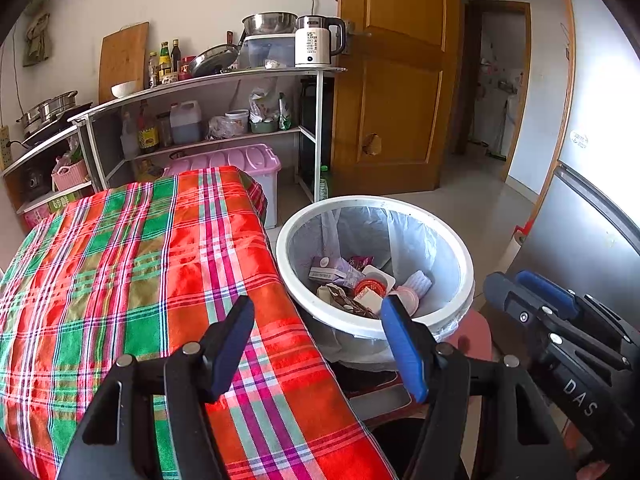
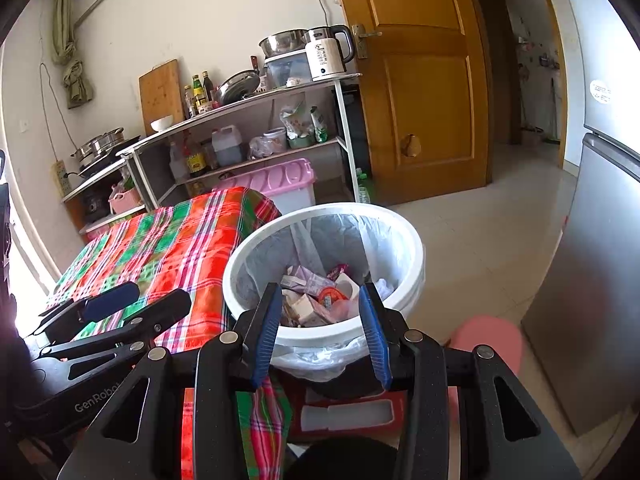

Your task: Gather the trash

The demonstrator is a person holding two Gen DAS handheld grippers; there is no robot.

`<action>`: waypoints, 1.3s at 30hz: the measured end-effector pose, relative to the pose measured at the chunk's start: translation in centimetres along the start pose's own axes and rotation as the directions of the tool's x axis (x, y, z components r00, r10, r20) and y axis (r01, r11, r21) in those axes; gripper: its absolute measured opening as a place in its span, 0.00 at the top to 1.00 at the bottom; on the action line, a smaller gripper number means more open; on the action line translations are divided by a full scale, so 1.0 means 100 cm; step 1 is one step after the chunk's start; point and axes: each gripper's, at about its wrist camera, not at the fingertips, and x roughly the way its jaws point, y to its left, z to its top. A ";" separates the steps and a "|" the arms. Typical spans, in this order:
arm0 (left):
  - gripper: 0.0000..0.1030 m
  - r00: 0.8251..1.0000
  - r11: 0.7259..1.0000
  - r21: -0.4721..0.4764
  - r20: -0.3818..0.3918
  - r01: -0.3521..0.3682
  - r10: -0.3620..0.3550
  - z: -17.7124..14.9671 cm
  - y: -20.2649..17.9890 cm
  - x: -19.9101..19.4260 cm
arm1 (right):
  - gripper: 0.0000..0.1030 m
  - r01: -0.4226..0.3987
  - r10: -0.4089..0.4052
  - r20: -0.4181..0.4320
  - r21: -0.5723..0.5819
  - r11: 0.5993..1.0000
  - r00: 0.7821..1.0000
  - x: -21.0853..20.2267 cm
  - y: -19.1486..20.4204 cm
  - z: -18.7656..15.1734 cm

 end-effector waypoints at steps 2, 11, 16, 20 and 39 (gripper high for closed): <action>0.34 1.000 1.000 0.001 -0.001 0.001 -0.001 0.000 0.000 0.000 | 0.60 0.001 -0.001 0.000 0.000 1.000 1.000 0.000 0.000 0.000; 0.34 1.000 1.000 -0.001 -0.003 -0.001 0.001 -0.001 0.001 0.000 | 0.60 0.001 -0.001 -0.001 0.002 1.000 1.000 0.000 0.001 -0.001; 0.34 1.000 1.000 -0.003 -0.001 -0.009 0.009 -0.002 0.001 -0.001 | 0.60 0.003 -0.003 -0.001 0.001 1.000 1.000 -0.001 0.001 -0.002; 0.34 1.000 1.000 -0.001 -0.003 -0.010 0.010 -0.001 0.000 0.000 | 0.60 0.002 -0.002 0.002 -0.001 1.000 1.000 -0.002 0.001 -0.002; 0.34 1.000 1.000 0.010 -0.001 -0.021 0.021 -0.004 -0.003 0.000 | 0.60 0.002 -0.002 0.002 0.001 1.000 1.000 -0.005 0.004 -0.003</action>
